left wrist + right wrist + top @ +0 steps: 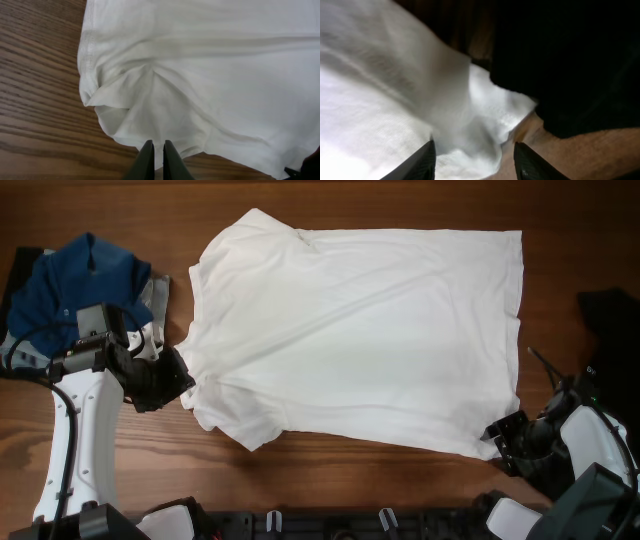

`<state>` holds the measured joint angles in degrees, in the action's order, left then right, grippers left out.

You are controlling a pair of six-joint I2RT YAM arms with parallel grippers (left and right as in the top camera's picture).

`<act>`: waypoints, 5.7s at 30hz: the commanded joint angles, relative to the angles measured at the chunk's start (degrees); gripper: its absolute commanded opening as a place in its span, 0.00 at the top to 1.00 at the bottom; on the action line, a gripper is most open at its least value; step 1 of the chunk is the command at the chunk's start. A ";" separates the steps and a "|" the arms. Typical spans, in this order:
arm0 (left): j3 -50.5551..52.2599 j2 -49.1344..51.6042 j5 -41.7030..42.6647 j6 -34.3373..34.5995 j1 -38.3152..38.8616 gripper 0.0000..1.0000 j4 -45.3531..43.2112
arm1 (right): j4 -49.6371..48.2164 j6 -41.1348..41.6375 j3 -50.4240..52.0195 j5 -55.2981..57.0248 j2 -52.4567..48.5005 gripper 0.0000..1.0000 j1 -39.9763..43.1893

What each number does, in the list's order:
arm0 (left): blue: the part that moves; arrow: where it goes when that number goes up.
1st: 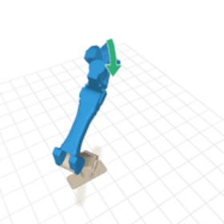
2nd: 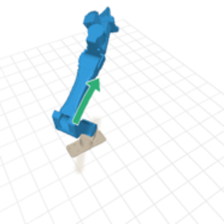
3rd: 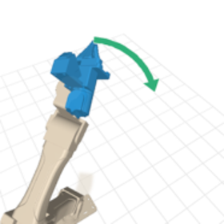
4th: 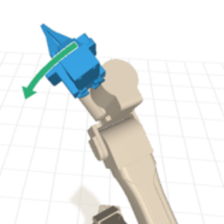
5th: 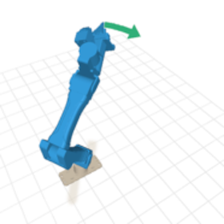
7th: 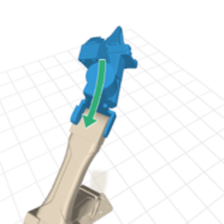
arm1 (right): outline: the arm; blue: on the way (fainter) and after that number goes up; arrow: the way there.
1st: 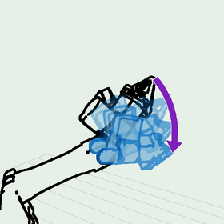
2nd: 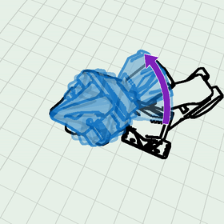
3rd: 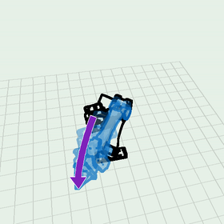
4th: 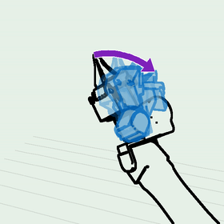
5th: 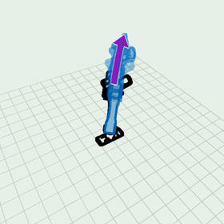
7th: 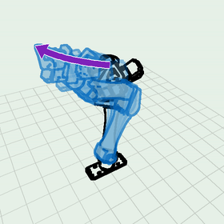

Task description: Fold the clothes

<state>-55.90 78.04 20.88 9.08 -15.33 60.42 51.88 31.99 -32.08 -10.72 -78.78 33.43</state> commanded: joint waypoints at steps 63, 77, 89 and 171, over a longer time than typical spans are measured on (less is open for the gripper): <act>27.21 0.74 0.74 28.83 10.75 0.85 -21.81 | 4.13 -12.35 -10.84 -9.97 1.05 0.96 0.17; 18.43 -3.30 1.27 21.05 10.73 0.96 -8.98 | 5.01 -13.75 -12.70 -9.92 1.07 0.96 0.17; 9.92 -11.47 -3.69 20.04 11.02 0.96 -8.57 | 5.99 -13.97 -15.15 -9.94 1.07 0.96 0.17; 5.46 5.35 -4.59 10.71 27.56 0.87 -13.33 | 4.33 -14.01 -15.17 -9.73 1.05 0.96 0.20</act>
<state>-50.02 83.24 19.55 23.55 13.69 40.75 56.18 19.14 -45.82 -19.94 -78.52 33.47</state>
